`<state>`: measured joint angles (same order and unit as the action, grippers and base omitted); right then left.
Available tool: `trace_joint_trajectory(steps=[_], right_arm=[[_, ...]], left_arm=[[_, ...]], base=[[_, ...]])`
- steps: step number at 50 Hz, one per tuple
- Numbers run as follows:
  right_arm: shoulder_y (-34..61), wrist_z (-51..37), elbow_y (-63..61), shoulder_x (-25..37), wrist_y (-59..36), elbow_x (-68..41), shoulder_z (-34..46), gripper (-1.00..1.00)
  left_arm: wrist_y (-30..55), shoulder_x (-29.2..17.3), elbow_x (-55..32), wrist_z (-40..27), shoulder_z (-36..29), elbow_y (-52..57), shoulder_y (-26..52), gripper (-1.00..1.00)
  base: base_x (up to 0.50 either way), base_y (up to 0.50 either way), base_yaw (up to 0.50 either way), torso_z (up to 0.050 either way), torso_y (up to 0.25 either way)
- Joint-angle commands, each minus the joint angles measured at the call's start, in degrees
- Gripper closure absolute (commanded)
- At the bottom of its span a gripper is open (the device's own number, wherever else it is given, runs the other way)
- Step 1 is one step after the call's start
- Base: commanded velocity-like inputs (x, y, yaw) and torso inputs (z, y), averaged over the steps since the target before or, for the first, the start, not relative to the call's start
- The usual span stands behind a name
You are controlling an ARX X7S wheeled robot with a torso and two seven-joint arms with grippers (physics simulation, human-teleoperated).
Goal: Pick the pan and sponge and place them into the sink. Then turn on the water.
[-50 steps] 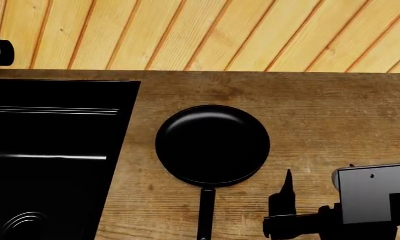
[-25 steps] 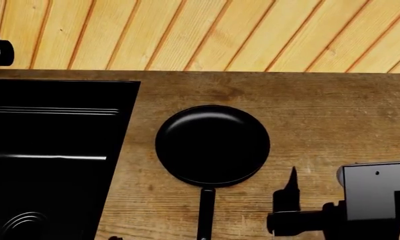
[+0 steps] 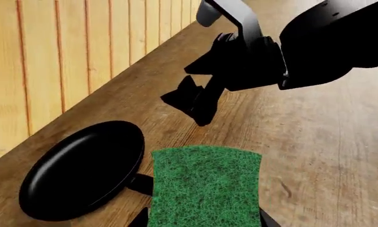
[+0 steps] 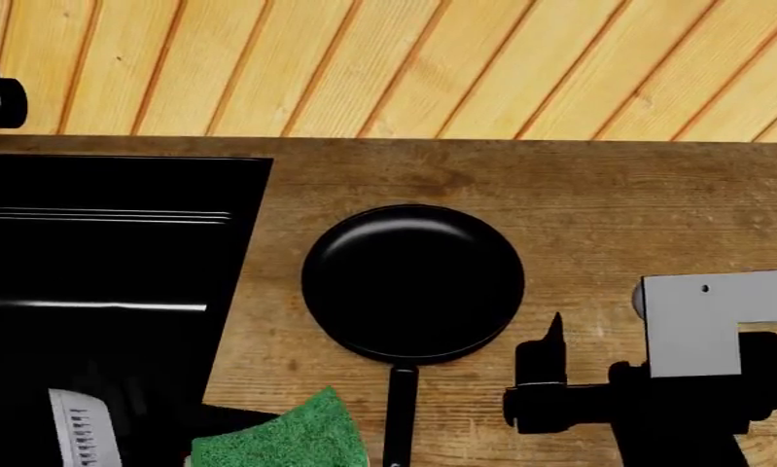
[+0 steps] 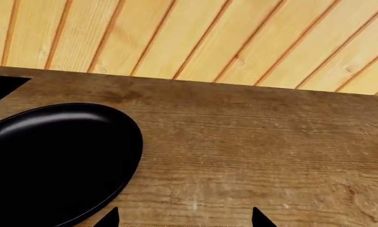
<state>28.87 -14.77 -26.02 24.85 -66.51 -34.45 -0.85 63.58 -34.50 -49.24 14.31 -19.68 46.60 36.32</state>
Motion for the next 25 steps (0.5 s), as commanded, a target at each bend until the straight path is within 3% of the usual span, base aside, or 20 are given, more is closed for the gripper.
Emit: trace_joint_trajectory(steps=[1, 5, 8, 12, 20, 25], right_arm=[[7.13, -5.77, -0.08, -5.02, -14.46, -4.44, -1.08, -1.0], [11.06, -12.37, -1.64, -9.5, -23.32, -7.22, -2.87, -1.0], [12.9, -26.8, 0.68, -8.78, -23.38, -23.2, -3.44, -1.0], [16.39, -52.36, 6.99, -7.83, -23.22, -43.25, 0.89, -1.0], [20.76, -69.41, 10.21, -12.51, -22.28, -58.46, 6.22, -1.0], [22.71, -70.95, 11.1, -13.66, -20.87, -59.74, 10.37, -1.0]], left_arm=[[4.41, -0.49, -6.01, -5.92, 8.82, -3.24, 2.5, 1.0], [4.34, -0.75, -6.53, -6.66, 10.69, -4.41, 2.98, 1.0], [4.56, -0.13, -5.7, -8.37, 10.87, -5.75, 3.09, 1.0], [6.91, 2.11, -4.32, -12.52, 10.6, -10.53, 5.34, 1.0], [6.77, 2.48, -3.56, -14.98, 12.24, -12.12, 5.52, 1.0], [5.78, 2.34, -2.39, -14.97, 11.75, -13.49, 5.19, 1.0]], base=[[0.0, 0.0, 0.0, 0.0, 0.0], [0.0, 0.0, 0.0, 0.0, 0.0], [0.0, 0.0, 0.0, 0.0, 0.0], [0.0, 0.0, 0.0, 0.0, 0.0], [0.0, 0.0, 0.0, 0.0, 0.0], [0.0, 0.0, 0.0, 0.0, 0.0]])
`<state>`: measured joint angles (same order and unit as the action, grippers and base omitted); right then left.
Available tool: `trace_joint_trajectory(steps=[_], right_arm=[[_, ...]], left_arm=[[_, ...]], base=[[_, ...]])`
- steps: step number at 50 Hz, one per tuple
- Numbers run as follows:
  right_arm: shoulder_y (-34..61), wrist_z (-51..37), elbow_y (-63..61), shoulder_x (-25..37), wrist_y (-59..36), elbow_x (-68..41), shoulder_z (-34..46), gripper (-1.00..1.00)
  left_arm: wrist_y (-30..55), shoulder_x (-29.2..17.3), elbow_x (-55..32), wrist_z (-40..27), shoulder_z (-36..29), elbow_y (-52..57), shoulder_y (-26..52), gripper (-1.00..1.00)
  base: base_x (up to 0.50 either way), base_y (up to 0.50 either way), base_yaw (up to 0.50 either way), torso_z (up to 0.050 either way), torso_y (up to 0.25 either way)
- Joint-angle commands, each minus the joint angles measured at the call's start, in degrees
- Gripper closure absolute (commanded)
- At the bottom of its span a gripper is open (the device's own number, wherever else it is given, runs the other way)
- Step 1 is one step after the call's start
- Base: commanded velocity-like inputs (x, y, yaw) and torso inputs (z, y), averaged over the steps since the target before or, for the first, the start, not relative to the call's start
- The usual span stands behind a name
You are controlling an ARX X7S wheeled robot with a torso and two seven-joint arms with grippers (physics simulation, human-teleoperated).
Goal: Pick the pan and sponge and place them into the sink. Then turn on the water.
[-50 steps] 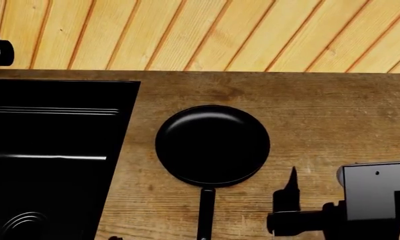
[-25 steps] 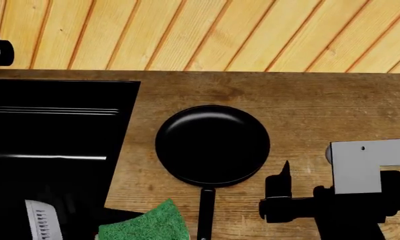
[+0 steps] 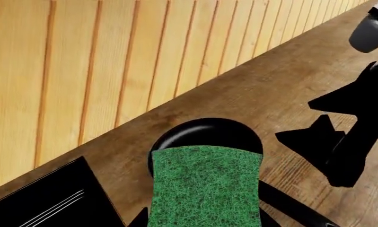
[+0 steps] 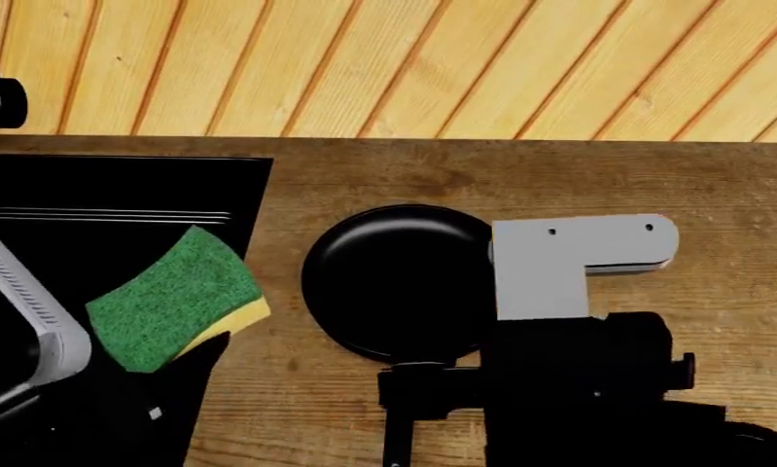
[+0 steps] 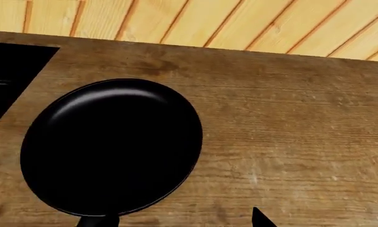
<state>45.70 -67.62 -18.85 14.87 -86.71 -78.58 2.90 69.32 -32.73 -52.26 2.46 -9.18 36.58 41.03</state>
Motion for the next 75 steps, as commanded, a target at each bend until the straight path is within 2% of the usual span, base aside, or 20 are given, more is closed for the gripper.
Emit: trace_joint_trajectory(steps=[1, 10, 14, 16, 21, 30, 31, 34, 41, 48, 50, 53, 54, 57, 63, 75], right_arm=[[6.03, -18.03, 4.02, -3.66, -0.35, -15.4, 6.98, -1.0], [6.43, -13.59, 5.75, -6.26, 4.13, -11.77, 9.02, -1.0], [5.14, -13.11, 5.79, -6.59, 5.18, -8.79, 10.91, -1.0], [4.07, -11.98, 6.45, -7.11, 6.95, -8.44, 10.26, -1.0], [3.8, -9.17, 8.44, -7.15, 9.7, -5.21, 10.87, -1.0], [3.4, -4.2, 12.46, -8.22, 14.09, 0.8, 13.99, -1.0], [3.37, -4.09, 12.64, -8.28, 14.28, 0.93, 14.16, -1.0], [2.9, -3.99, 13.23, -8.74, 15.55, 1.66, 14.43, -1.0], [0.76, -4.76, 11.97, -9.53, 17.97, 2.73, 15.33, -1.0], [-2.23, -9.28, 10.15, -9.77, 19.77, 1.81, 14.01, -1.0], [-2.43, -9.21, 10.05, -9.89, 19.66, 1.51, 14.48, -1.0], [-2.44, -8.15, 11.1, -9.82, 20.37, 2.17, 15.16, -1.0], [-2.5, -7.57, 11.58, -9.76, 20.81, 2.65, 15.4, -1.0], [-2.76, -6.96, 12.39, -9.76, 21.18, 2.82, 15.99, -1.0], [-2.69, -6.32, 13.18, -9.7, 21.62, 2.82, 17.02, -1.0], [-3.27, -4.32, 15.3, -8.75, 24.06, 4.47, 18.03, -1.0]], left_arm=[[-0.35, 0.56, 0.92, -3.01, 1.02, -3.47, 0.29, 1.0], [-1.49, 0.82, 2.42, -3.53, 0.62, -5.68, 0.63, 1.0], [-2.54, -1.36, 1.82, -1.82, 2.02, -5.16, -0.77, 1.0], [-2.28, 0.63, 2.84, -3.21, 0.15, -5.76, 0.18, 1.0], [-3.21, -1.46, 2.33, -1.62, 1.49, -5.63, -1.11, 1.0], [-3.88, -0.27, 3.55, -2.42, -0.07, -6.65, -0.86, 1.0], [-3.88, 0.35, 3.9, -2.84, -0.66, -6.79, -0.64, 1.0], [-4.27, -1.57, 2.93, -1.51, 0.99, -6.53, -1.53, 1.0], [-4.07, -0.35, 3.05, -2.63, 0.19, -6.4, -1.11, 1.0], [-4.5, -0.47, 3.17, -2.48, -0.12, -6.49, -1.3, 1.0], [-4.82, -1.43, 2.83, -1.76, 0.47, -6.31, -1.87, 1.0], [-4.94, -0.35, 3.6, -2.46, -0.66, -6.9, -1.47, 1.0], [-5.26, -2.25, 2.63, -1.2, 1.14, -6.64, -2.42, 1.0], [-5.48, -2.57, 2.61, -1.06, 1.21, -6.49, -2.78, 1.0], [-5.52, -1.02, 3.43, -2.15, -0.35, -6.9, -2.3, 1.0], [-5.99, -0.76, 4.05, -2.23, -1.51, -7.48, -2.32, 1.0]], base=[[0.0, 0.0, 0.0, 0.0, 0.0], [0.0, 0.0, 0.0, 0.0, 0.0], [0.0, 0.0, 0.0, 0.0, 0.0], [0.0, 0.0, 0.0, 0.0, 0.0], [0.0, 0.0, 0.0, 0.0, 0.0], [0.0, 0.0, 0.0, 0.0, 0.0], [0.0, 0.0, 0.0, 0.0, 0.0], [0.0, 0.0, 0.0, 0.0, 0.0], [0.0, 0.0, 0.0, 0.0, 0.0], [0.0, 0.0, 0.0, 0.0, 0.0], [0.0, 0.0, 0.0, 0.0, 0.0], [0.0, 0.0, 0.0, 0.0, 0.0], [0.0, 0.0, 0.0, 0.0, 0.0], [0.0, 0.0, 0.0, 0.0, 0.0], [0.0, 0.0, 0.0, 0.0, 0.0], [0.0, 0.0, 0.0, 0.0, 0.0]])
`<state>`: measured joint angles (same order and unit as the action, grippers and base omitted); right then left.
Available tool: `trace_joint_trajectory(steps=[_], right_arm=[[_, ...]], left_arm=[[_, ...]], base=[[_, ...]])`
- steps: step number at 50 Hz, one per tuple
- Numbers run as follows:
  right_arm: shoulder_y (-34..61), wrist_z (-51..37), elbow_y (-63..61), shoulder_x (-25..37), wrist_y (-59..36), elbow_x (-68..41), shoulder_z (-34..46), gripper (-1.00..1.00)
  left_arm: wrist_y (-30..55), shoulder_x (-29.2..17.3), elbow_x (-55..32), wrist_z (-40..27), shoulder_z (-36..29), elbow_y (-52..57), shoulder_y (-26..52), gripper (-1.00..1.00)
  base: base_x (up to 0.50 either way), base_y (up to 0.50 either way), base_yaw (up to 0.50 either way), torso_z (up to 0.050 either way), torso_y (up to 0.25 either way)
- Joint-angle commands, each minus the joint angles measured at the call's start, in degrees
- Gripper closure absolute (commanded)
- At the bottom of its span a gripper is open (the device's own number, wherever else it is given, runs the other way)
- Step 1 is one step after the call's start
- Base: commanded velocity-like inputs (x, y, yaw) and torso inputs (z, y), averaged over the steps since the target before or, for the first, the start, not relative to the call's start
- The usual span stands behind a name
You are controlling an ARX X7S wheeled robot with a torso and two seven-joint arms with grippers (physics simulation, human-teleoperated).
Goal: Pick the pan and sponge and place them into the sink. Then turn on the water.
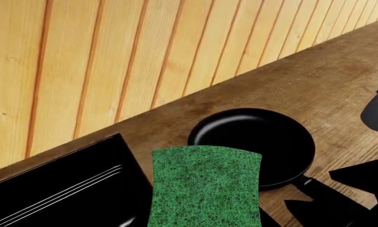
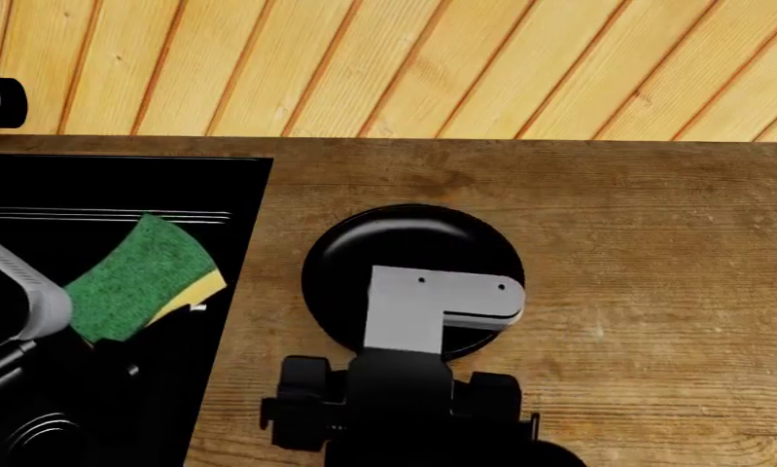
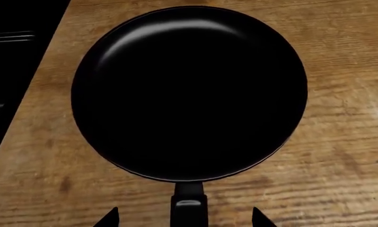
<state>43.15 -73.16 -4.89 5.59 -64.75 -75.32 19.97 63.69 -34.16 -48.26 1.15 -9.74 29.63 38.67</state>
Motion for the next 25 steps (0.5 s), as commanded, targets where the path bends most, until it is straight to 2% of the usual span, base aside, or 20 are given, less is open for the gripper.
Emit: trace_joint_trajectory(steps=[1, 12, 13, 19, 25], right_arm=[[-0.71, 1.47, 1.77, 0.41, 1.91, 0.71, 1.0, -1.0], [-1.26, 2.29, 2.27, 0.79, 3.41, 1.69, 2.14, -1.0], [-1.37, 2.13, 1.88, 0.89, 3.98, 2.46, 2.33, 1.0], [-1.02, 2.72, 1.7, 1.18, 4.3, 2.75, 3.05, 1.0], [-0.24, 3.78, -0.1, 2.3, 4.87, 4.45, 4.49, 1.0]], left_arm=[[-0.32, 1.03, 0.22, -1.19, -1.3, -0.57, 0.21, 1.0], [-0.92, -0.17, -0.26, -0.46, -0.6, -0.55, -0.46, 1.0], [-0.82, 1.07, 0.49, -1.3, -1.87, -0.77, -0.03, 1.0], [-1.47, -1.73, -0.9, 0.74, 0.39, -0.58, -1.13, 1.0], [-1.34, -0.46, -0.41, -0.08, -0.89, -0.85, -0.71, 1.0]], base=[[0.0, 0.0, 0.0, 0.0, 0.0], [0.0, 0.0, 0.0, 0.0, 0.0], [0.0, 0.0, 0.0, 0.0, 0.0], [0.0, 0.0, 0.0, 0.0, 0.0], [0.0, 0.0, 0.0, 0.0, 0.0]])
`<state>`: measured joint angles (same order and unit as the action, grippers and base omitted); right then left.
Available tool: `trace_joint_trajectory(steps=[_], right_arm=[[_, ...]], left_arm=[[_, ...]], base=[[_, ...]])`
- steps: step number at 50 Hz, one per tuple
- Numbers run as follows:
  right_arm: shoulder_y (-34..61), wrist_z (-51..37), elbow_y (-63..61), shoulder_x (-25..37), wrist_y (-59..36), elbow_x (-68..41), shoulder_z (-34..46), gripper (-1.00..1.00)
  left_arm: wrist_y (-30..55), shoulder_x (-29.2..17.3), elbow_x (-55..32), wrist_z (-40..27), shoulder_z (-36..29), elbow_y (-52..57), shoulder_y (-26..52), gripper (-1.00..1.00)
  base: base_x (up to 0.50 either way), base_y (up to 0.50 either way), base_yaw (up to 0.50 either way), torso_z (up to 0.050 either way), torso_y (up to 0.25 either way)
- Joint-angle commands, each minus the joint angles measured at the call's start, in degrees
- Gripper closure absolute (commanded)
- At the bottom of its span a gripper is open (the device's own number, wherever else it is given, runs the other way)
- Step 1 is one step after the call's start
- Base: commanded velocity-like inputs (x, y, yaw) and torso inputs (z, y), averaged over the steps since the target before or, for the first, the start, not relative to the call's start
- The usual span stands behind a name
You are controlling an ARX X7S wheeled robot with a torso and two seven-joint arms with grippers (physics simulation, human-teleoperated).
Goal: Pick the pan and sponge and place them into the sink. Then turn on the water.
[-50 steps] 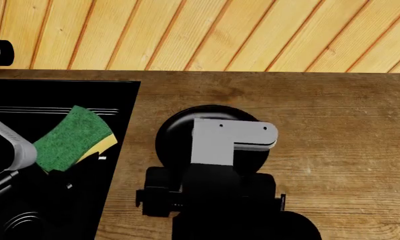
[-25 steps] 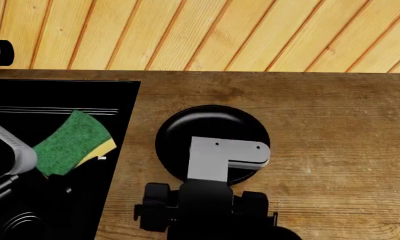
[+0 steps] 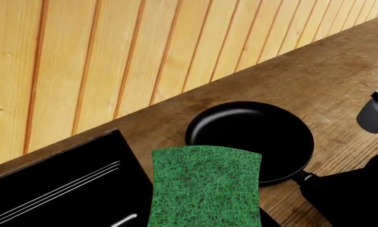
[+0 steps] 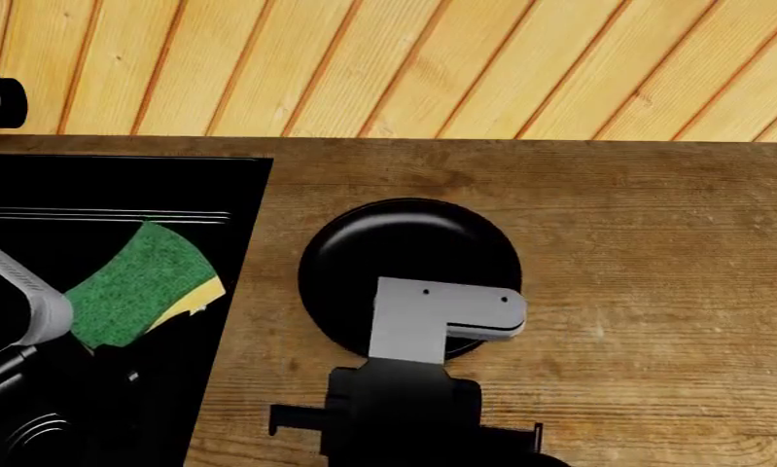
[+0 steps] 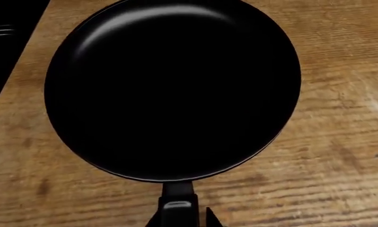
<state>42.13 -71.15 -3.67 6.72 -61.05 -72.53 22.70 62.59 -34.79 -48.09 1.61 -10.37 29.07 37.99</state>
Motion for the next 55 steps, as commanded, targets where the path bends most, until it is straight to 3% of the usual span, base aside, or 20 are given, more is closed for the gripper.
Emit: trace_joint_trajectory(steps=[1, 9, 14, 17, 23, 24, 30, 39, 41, 49, 55], right_arm=[[0.94, 1.61, -1.38, 1.23, 0.9, 1.25, 1.65, 1.0], [3.23, 4.95, -2.21, 3.81, 0.43, -1.22, 0.09, 1.0], [8.72, 13.27, -2.76, 7.01, -1.5, -6.02, -1.75, 1.0], [12.28, 23.52, -3.73, 10.14, -4.23, -8.58, -1.02, 1.0], [15.86, 29.55, -1.0, 14.07, -6.13, -15.88, -5.33, 1.0], [17.17, 30.0, -2.1, 16.25, -6.6, -11.9, -3.8, 1.0], [21.61, 33.08, -1.24, 22.12, -13.4, -10.96, 0.03, 1.0], [27.53, 46.63, -2.63, 29.45, -17.42, -2.72, 8.9, 1.0], [29.2, 49.66, -4.38, 31.19, -18.33, -1.42, 10.94, 1.0], [27.57, 59.85, -7.98, 37.97, -11.49, 1.99, 10.8, 1.0], [24.61, 61.97, -10.33, 41.55, -8.45, 0.67, 8.65, 1.0]], left_arm=[[-0.23, 0.16, -0.67, -0.55, -0.22, -0.24, -0.06, 1.0], [-0.45, 0.9, 0.36, -1.01, -1.87, -0.69, 0.26, 1.0], [-0.65, 0.74, 0.77, -1.05, -2.23, -1.11, 0.28, 1.0], [-1.13, 0.34, 1.0, -0.59, -2.27, -1.55, 0.1, 1.0], [-0.82, 0.79, 0.8, -0.8, -2.15, -2.31, 1.58, 1.0], [-1.05, 0.19, 0.74, -0.34, -1.83, -2.41, 1.51, 1.0], [-0.99, -0.43, 0.0, -0.06, -0.84, -2.65, 1.68, 1.0], [-0.03, -0.53, -0.92, -0.58, -0.53, -2.2, 2.42, 1.0], [0.03, 1.17, 0.17, -1.63, -2.21, -2.86, 3.13, 1.0], [-0.45, -0.29, -0.16, -0.76, -1.59, -2.94, 2.21, 1.0], [-0.09, 0.25, -0.16, -1.22, -2.01, -3.35, 2.91, 1.0]], base=[[0.0, 0.0, 0.0, 0.0, 0.0], [0.0, 0.0, 0.0, 0.0, 0.0], [0.0, 0.0, 0.0, 0.0, 0.002], [0.0, 0.0, 0.0, 0.0, 0.004], [0.0, 0.0, 0.0, 0.0, 0.002], [0.0, 0.0, 0.0, 0.0, 0.0], [0.0, 0.0, 0.0, 0.0, 0.002], [0.0, 0.0, 0.0, 0.0, 0.001], [0.0, 0.0, 0.0, 0.0, 0.005], [0.0, 0.0, 0.0, 0.0, 0.001], [0.0, 0.0, 0.0, 0.0, 0.002]])
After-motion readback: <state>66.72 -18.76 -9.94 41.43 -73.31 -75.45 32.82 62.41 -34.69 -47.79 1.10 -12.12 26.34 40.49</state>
